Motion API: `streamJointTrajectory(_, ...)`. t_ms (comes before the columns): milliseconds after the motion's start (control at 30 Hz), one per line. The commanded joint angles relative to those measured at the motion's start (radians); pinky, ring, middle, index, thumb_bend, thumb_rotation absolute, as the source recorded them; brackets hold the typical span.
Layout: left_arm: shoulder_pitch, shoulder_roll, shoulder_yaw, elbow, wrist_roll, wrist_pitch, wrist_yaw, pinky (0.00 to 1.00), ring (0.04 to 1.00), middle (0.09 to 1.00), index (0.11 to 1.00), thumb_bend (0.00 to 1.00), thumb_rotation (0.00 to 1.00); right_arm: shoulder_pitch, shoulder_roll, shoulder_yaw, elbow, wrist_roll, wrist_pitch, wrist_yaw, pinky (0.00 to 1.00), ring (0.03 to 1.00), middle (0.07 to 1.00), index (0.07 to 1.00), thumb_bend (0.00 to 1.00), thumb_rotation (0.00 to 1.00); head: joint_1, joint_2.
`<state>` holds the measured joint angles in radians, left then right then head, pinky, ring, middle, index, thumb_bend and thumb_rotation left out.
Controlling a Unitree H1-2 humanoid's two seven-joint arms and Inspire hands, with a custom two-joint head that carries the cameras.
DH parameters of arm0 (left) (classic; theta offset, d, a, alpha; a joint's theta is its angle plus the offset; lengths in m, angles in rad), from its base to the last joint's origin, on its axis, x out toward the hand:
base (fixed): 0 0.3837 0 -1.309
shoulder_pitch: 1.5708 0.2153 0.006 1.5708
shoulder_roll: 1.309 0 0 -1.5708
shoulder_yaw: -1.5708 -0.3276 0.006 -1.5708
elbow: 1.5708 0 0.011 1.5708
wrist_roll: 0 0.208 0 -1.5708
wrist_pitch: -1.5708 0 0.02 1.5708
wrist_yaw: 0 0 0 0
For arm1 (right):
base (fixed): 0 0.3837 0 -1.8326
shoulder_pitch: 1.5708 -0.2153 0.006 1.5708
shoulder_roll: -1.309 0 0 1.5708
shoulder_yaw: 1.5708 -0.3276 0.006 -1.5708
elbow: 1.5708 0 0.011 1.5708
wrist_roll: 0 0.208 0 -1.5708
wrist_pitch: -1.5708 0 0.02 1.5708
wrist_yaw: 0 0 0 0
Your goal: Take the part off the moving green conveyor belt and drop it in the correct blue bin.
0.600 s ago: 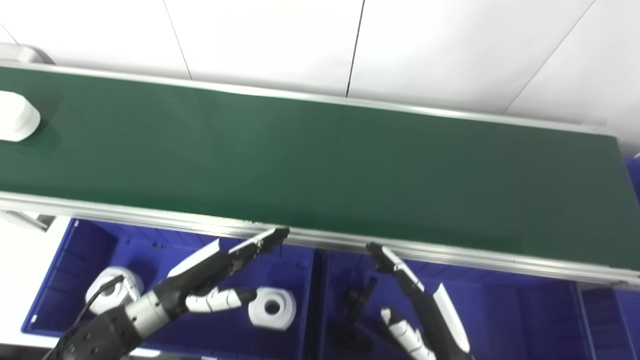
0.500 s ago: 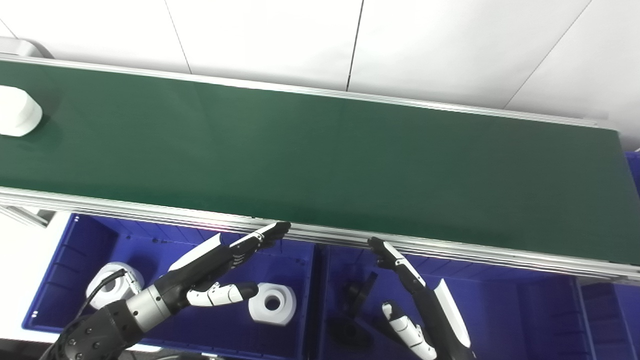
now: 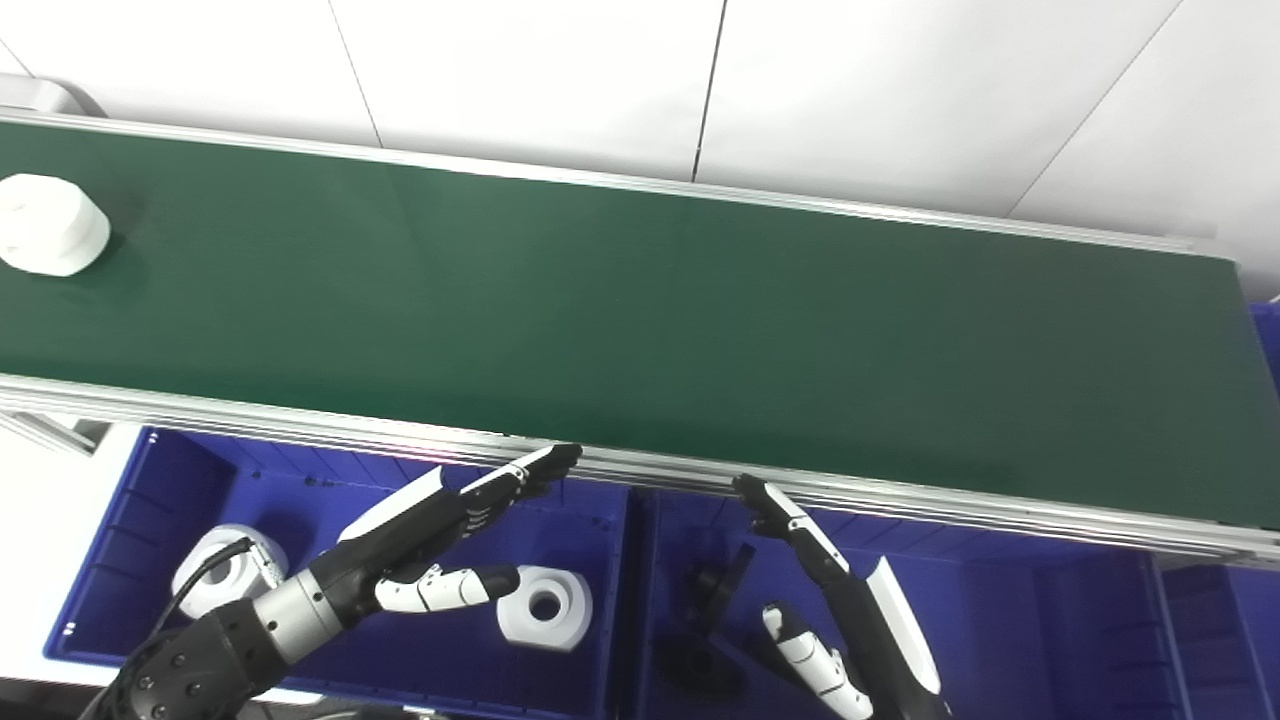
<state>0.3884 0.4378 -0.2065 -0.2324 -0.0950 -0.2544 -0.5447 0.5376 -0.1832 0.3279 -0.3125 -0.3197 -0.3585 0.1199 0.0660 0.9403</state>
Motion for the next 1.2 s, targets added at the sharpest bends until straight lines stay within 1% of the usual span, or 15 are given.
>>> streamJointTrajectory(0,-0.001,0.014,0.003,-0.032,-0.004,-0.012,0.007,0.97,1.000,1.000,1.000,0.41,0.75,0.011,0.003,-0.002,-0.029,0.016,0.001,0.000,0.84,0.893,0.919,0.901,0.53,1.00,0.000,-0.001)
streamJointTrajectory(300,0.001,0.015,0.004,-0.034,-0.012,-0.010,0.006,0.97,1.000,1.000,1.000,0.40,0.73,0.011,0.005,-0.003,-0.030,0.016,0.001,0.000,0.83,0.889,0.916,0.900,0.53,1.00,-0.002,0.001)
streamJointTrajectory(433,-0.003,0.013,0.002,-0.035,-0.007,-0.010,0.006,0.97,1.000,1.000,1.000,0.41,0.73,0.011,0.005,-0.005,-0.040,0.013,0.012,0.003,0.83,0.889,0.916,0.900,0.54,1.00,0.001,0.007)
streamJointTrajectory(767,-0.009,0.011,0.001,-0.026,-0.008,-0.020,0.006,0.97,1.000,1.000,1.000,0.41,0.72,0.006,0.001,-0.009,-0.038,0.020,0.009,0.008,0.83,0.888,0.914,0.899,0.52,1.00,0.015,-0.001)
streamJointTrajectory(833,-0.011,0.009,0.001,-0.015,-0.006,-0.032,0.005,0.97,1.000,1.000,1.000,0.40,0.72,0.005,0.000,-0.009,-0.027,0.023,0.001,0.007,0.84,0.891,0.916,0.901,0.52,1.00,0.018,-0.023)
streamJointTrajectory(867,-0.012,0.008,0.000,-0.008,-0.005,-0.042,0.005,0.97,1.000,1.000,1.000,0.40,0.72,0.004,0.001,-0.009,-0.020,0.023,-0.005,0.005,0.84,0.890,0.916,0.901,0.52,1.00,0.020,-0.027)
streamJointTrajectory(900,-0.012,0.006,-0.002,0.000,-0.004,-0.049,0.005,0.97,1.000,1.000,1.000,0.40,0.72,0.005,0.001,-0.009,-0.012,0.023,-0.011,0.002,0.84,0.890,0.915,0.901,0.52,1.00,0.029,-0.045)
streamJointTrajectory(933,-0.012,0.004,-0.003,0.004,-0.001,-0.055,0.006,0.97,1.000,1.000,1.000,0.41,0.72,0.006,0.001,-0.009,-0.006,0.025,-0.014,0.001,0.84,0.890,0.915,0.900,0.52,1.00,0.031,-0.053)
streamJointTrajectory(967,-0.010,0.001,-0.006,0.013,0.006,-0.067,0.008,0.97,1.000,1.000,1.000,0.41,0.72,0.008,0.000,-0.008,0.006,0.026,-0.026,-0.002,0.84,0.890,0.915,0.900,0.52,1.00,0.044,-0.107)
streamJointTrajectory(1000,-0.007,-0.001,-0.009,0.020,0.014,-0.079,0.008,0.97,1.000,1.000,1.000,0.41,0.72,0.011,-0.002,-0.008,0.018,0.026,-0.040,-0.005,0.84,0.890,0.915,0.899,0.52,1.00,0.045,-0.123)
streamJointTrajectory(1033,-0.004,-0.005,-0.013,0.037,0.022,-0.101,0.009,0.97,1.000,1.000,1.000,0.40,0.72,0.014,-0.005,-0.007,0.038,0.023,-0.061,-0.012,0.84,0.891,0.914,0.899,0.52,1.00,0.050,-0.186)
streamJointTrajectory(1067,-0.002,-0.008,-0.016,0.051,0.026,-0.118,0.010,0.97,1.000,1.000,1.000,0.40,0.72,0.015,-0.006,-0.007,0.054,0.021,-0.077,-0.017,0.84,0.892,0.914,0.900,0.52,1.00,0.052,-0.194)
streamJointTrajectory(1100,-0.001,-0.010,-0.021,0.070,0.030,-0.142,0.011,0.97,1.000,1.000,1.000,0.40,0.70,0.016,-0.009,-0.005,0.077,0.019,-0.094,-0.027,0.83,0.890,0.913,0.898,0.52,1.00,0.062,-0.224)
streamJointTrajectory(1133,-0.001,-0.012,-0.024,0.084,0.032,-0.159,0.011,0.96,1.000,1.000,1.000,0.41,0.69,0.016,-0.012,-0.002,0.091,0.018,-0.104,-0.035,0.83,0.887,0.910,0.896,0.53,1.00,0.062,-0.224)
streamJointTrajectory(1167,0.000,-0.014,-0.025,0.095,0.044,-0.173,0.017,0.95,0.999,1.000,1.000,0.42,0.66,0.018,-0.014,0.001,0.104,0.011,-0.108,-0.048,0.80,0.874,0.903,0.888,0.54,1.00,0.065,-0.254)
